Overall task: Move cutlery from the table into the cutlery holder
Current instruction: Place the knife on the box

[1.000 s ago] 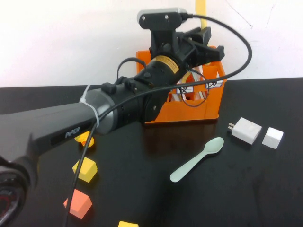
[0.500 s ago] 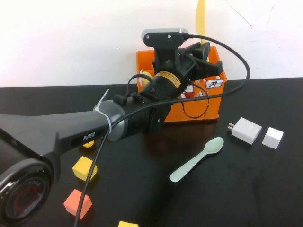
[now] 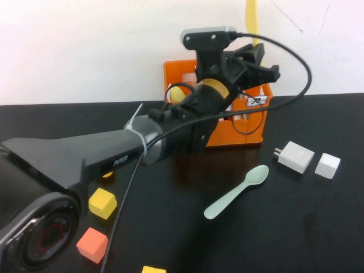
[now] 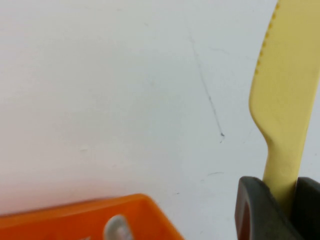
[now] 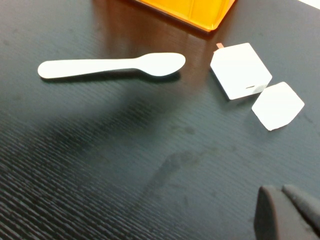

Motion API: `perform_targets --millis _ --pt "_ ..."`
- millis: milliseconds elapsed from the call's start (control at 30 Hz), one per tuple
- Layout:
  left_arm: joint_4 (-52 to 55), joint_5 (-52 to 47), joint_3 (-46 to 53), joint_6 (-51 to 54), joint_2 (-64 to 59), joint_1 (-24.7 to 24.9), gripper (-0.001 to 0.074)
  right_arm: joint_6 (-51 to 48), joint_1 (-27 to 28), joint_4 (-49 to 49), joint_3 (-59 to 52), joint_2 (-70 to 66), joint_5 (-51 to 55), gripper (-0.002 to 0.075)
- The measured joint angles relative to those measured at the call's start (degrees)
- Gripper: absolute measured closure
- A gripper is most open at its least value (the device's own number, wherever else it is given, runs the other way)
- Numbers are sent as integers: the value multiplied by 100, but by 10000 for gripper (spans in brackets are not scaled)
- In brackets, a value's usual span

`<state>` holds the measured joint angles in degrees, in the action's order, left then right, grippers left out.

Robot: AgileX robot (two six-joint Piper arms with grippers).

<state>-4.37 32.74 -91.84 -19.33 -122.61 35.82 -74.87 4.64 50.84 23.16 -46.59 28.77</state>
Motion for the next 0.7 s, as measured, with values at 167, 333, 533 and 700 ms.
perform_targets --millis 167,333,533,700 --pt "-95 -141 -239 149 -108 13 624 0 0 0 0 0 0 728" --pt "-87 -223 -258 261 -117 13 624 0 0 0 0 0 0 728" --pt "-76 -381 -293 273 -117 13 591 0 0 0 0 0 0 728" --pt "-65 -381 -293 285 -117 13 359 0 0 0 0 0 0 728"
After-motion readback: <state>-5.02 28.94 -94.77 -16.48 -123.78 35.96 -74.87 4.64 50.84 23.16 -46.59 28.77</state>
